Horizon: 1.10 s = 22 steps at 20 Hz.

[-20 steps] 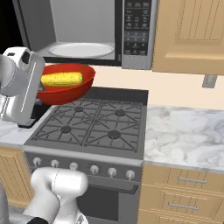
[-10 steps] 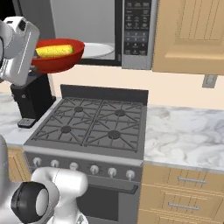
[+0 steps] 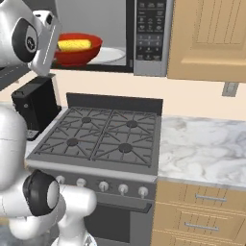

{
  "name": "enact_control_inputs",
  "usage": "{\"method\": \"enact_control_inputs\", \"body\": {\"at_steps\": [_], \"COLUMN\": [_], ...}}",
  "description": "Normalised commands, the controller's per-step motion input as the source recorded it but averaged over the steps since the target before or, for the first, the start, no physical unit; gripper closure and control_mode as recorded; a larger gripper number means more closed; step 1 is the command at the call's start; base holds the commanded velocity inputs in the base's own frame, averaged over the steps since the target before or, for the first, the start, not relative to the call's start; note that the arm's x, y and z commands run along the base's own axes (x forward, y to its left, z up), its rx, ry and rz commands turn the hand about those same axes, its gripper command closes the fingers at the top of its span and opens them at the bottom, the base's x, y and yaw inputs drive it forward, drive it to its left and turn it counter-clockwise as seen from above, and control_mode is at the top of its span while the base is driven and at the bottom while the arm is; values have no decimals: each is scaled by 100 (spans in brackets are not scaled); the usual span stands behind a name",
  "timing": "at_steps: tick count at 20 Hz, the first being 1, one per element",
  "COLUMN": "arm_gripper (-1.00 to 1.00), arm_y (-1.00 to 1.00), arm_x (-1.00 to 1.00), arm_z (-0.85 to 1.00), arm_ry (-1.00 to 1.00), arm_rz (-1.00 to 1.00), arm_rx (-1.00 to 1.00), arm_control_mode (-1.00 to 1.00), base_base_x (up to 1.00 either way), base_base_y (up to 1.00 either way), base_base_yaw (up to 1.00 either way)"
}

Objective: Pick the corn from the sink and place it in the bowl. Then pick the bowl and place it in the microwave. Then close the microwave door and press the start button.

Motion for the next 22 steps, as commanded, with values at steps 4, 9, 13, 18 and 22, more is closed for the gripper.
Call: {"method": "enact_control_inputs", "body": {"at_steps": [4,9,13,18,22], "arm_gripper": [100,100,100,100,100], "arm_y": [0,0,9,13,9], "arm_x": [100,88,76,67,66], "arm_z": [0,0,-20,-26,-23], "arm_ry": [-1,0,0,0,0], "arm_rz": [10,10,11,9,7], "arm_rx": [0,0,0,0,0], "arm_control_mode": [-100,-100,-100,-100,-100], "base_base_x": [0,0,0,0,0], "base_base_y": [0,0,0,0,0], "base_base_yaw": [0,0,0,0,0]}}
